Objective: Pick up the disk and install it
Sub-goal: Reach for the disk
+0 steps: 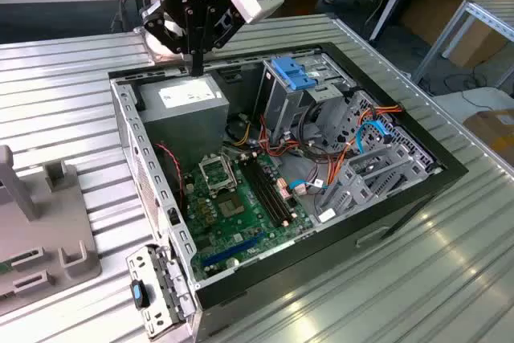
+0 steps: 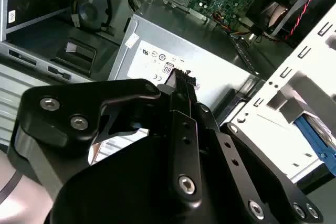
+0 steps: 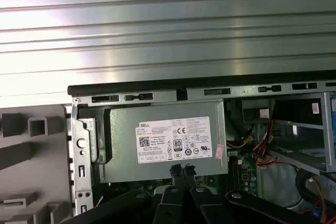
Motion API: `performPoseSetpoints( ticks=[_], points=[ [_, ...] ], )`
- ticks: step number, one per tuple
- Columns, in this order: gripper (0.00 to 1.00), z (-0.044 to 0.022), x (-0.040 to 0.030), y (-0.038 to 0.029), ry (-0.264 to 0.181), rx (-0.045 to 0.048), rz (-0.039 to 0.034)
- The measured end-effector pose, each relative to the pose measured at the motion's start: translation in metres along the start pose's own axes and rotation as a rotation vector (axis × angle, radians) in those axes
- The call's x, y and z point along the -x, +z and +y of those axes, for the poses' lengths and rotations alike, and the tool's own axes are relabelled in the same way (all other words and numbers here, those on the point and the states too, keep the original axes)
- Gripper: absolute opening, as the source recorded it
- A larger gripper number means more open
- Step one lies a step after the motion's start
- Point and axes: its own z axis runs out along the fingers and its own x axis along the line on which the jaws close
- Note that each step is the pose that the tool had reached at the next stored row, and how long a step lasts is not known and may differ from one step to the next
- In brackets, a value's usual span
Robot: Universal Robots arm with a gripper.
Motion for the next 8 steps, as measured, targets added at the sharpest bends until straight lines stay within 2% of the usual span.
performPoseSetpoints(
  ticks=[8],
  points=[
    [0.11, 0.0, 0.0, 0.0, 0.0, 0.0, 0.0]
  ],
)
